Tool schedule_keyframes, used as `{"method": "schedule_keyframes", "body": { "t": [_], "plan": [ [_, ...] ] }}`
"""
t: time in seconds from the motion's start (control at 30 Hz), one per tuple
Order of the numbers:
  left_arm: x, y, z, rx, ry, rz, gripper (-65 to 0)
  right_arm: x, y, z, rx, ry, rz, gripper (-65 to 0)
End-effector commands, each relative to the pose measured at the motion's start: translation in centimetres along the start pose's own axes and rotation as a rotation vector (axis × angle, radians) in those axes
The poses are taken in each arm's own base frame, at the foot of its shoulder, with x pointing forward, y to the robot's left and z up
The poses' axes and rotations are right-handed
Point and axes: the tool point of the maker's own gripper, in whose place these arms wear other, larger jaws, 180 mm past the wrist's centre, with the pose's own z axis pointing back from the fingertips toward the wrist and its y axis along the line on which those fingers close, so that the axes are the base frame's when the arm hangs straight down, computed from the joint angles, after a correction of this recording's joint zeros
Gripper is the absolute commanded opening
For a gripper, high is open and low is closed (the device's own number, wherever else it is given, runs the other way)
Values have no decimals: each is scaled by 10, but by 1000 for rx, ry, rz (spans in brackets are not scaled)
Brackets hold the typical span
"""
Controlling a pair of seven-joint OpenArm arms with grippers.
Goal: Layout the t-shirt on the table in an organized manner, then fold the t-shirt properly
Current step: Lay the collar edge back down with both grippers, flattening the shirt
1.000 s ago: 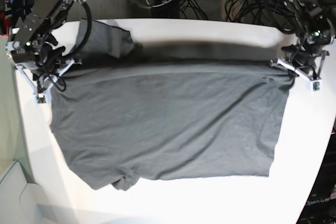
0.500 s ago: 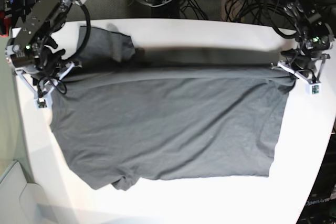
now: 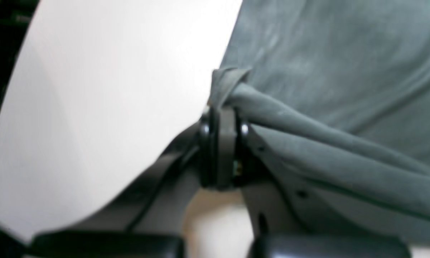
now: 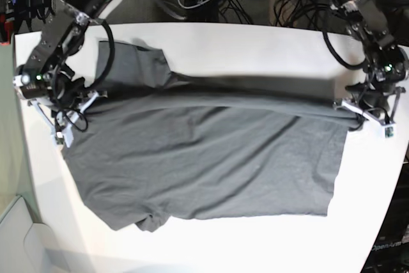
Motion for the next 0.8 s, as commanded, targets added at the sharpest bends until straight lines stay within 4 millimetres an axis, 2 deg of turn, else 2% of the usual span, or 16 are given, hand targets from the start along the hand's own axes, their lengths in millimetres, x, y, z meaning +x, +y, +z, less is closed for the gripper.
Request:
{"method": "schedule_keyframes", "body": {
  "t": [0.0,0.27,0.5,0.77],
  "plan": [
    [14,4,0,7,-37,1,-648,15,-8,3,-16,-44,6,-650],
    [4,0,-20,-19,12,42,-647,36,-16,-14,12,-76,-2,-650],
    [-1,-2,-24,-26,26,53,-646,59,-26,-9,-7,-120,5,-650],
    [7,-3,-23,-27,14,53,-648,56,-23,-16,11,-102,-2,-650]
  ]
}}
